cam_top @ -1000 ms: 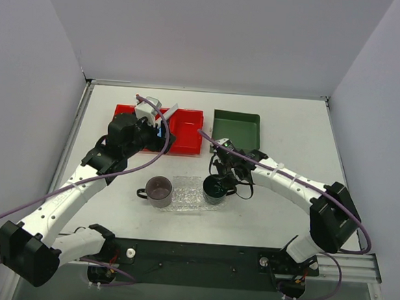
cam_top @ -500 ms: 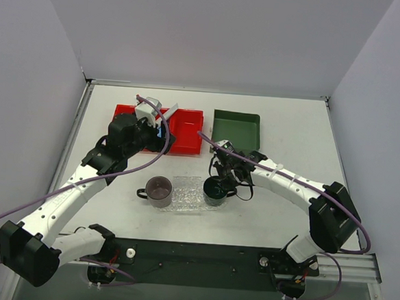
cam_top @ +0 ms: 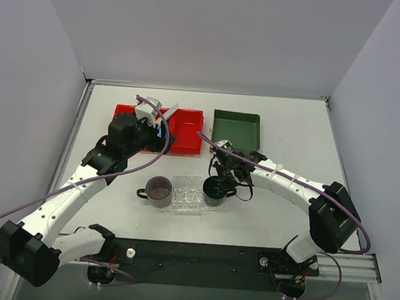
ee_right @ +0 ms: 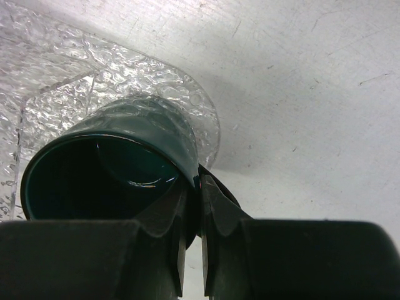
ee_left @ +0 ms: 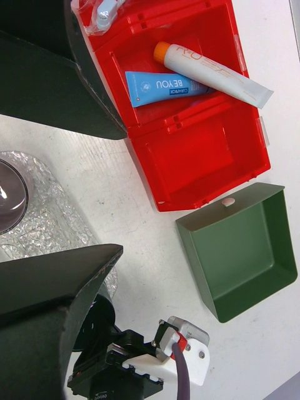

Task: Prepare toiletry sets of a toothbrush and toothpaste on the tray

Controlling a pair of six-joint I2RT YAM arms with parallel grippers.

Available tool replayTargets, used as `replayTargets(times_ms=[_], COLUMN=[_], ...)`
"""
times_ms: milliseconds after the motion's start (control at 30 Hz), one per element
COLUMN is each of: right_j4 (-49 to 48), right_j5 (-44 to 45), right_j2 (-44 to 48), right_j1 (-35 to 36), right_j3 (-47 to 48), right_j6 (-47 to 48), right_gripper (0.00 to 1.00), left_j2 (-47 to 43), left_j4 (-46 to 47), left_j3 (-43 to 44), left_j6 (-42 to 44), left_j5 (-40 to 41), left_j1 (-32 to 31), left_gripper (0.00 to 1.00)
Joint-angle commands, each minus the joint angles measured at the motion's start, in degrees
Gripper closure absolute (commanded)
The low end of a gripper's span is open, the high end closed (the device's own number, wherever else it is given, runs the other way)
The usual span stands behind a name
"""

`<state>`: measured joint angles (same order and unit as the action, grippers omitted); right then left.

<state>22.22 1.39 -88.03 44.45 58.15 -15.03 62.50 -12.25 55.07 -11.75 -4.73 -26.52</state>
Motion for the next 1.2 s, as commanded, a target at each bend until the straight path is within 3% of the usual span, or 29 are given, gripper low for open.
replayTargets(times_ms=[0,167,667,1167], right_j4=[0.02,0.28,-0.33,-2.7], right_j5=[2.57,2.83,3.54,1.34], right_j2=[-0.48,-0.3,1.98,9.8], right_j1=[0.55,0.73,0.73,-0.32], right_j3=[0.3,0.47,0.3,-1.63], right_j6=[-0.97,-0.88,-1.5,-3.17], right_gripper=[0.94,0.81,0.58,0.51], left_j2=[-0.27,-0.1,0.17,1.39], left_j4=[2.67,2.49,1.97,2.58], left_j3=[0.74,0.92,1.27,1.01], left_j6=[0.23,0.06,-0.2,0.06], left_j5=[0.78,0.95,1.65,2.01], left_j1=[0.24,0.24,0.24,1.03], left_gripper=[0.22,0.21,0.21,0.21])
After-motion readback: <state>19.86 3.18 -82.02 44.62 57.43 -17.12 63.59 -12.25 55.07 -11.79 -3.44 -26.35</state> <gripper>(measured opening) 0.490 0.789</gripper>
